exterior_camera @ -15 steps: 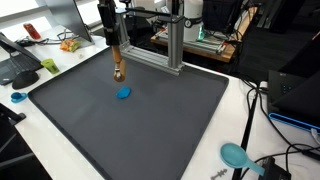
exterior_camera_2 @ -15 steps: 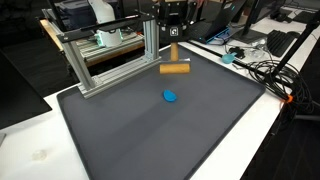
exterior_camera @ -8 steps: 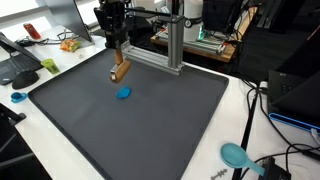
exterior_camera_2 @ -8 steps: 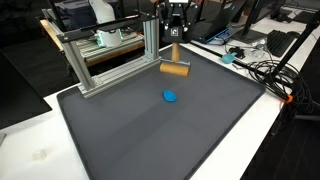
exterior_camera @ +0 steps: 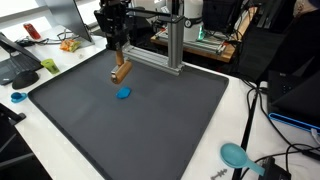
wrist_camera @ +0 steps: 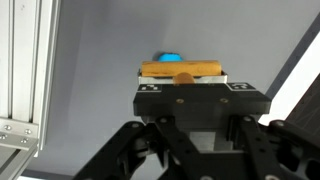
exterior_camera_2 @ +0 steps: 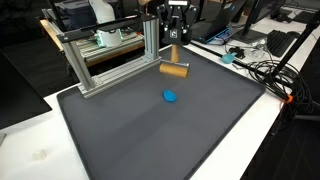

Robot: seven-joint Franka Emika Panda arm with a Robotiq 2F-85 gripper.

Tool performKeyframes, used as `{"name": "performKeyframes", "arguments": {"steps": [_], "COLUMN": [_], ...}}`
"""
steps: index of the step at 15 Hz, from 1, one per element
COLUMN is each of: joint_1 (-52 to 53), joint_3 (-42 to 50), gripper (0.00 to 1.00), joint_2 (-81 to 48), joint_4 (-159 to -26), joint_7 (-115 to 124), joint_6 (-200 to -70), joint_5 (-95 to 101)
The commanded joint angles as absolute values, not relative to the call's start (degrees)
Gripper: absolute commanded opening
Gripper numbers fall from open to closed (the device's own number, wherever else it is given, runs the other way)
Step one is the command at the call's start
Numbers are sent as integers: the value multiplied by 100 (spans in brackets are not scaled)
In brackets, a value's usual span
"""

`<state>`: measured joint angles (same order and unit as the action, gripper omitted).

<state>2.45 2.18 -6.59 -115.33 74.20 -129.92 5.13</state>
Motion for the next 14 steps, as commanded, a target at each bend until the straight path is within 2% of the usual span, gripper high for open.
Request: {"name": "performKeyframes", "arguments": {"steps": [1, 14], "joint_1": [170, 222], "joint_3": [181, 450], "gripper": [22, 22], "joint_2": [-1003, -2068], "joint_4": [-11257, -10670], "joint_7": [7174, 7589], "joint_6": [-12940, -13254], "joint_5": [89, 18]}}
